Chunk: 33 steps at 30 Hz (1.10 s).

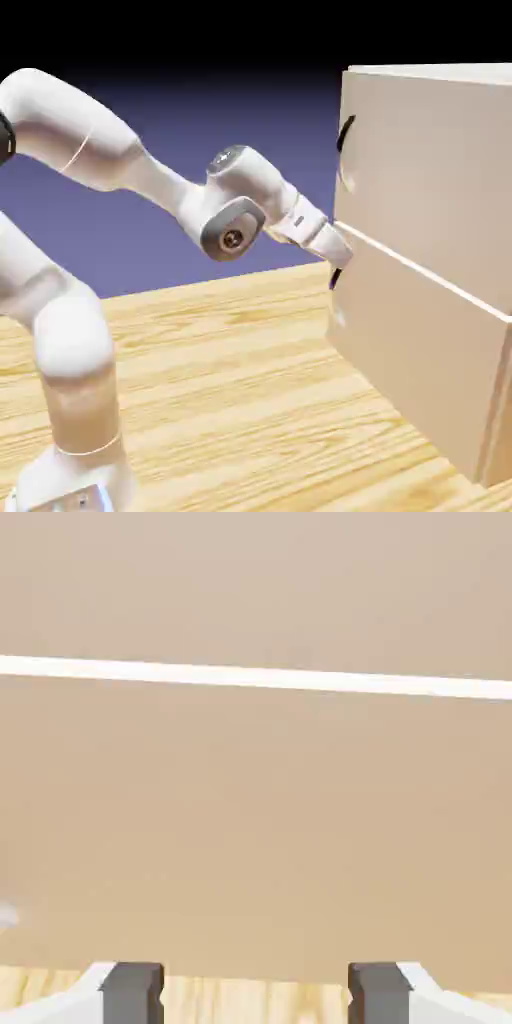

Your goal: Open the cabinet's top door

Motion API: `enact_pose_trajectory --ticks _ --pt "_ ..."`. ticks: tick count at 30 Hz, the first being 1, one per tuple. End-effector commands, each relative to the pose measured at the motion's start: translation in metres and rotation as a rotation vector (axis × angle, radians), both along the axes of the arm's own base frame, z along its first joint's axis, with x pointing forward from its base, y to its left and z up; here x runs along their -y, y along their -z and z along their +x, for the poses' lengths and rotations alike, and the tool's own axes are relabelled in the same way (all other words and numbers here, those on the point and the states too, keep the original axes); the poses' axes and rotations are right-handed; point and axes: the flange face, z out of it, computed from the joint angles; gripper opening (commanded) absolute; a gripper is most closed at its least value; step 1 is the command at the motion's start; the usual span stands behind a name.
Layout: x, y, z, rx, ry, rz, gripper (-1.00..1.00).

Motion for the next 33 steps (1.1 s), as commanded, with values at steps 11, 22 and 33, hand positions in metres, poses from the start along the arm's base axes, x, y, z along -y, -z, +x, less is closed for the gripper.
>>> enact_pose_trajectory --ticks 11,22,33 --pt "-0.002 -0.111 -0.021 0.269 0.113 0.059 0.00" --pt "-0.050 -0.177 -0.047 0.502 0.144 0.076 0.00" --pt "-0.128 -0.182 -0.041 0.662 0.111 0.054 0.00"
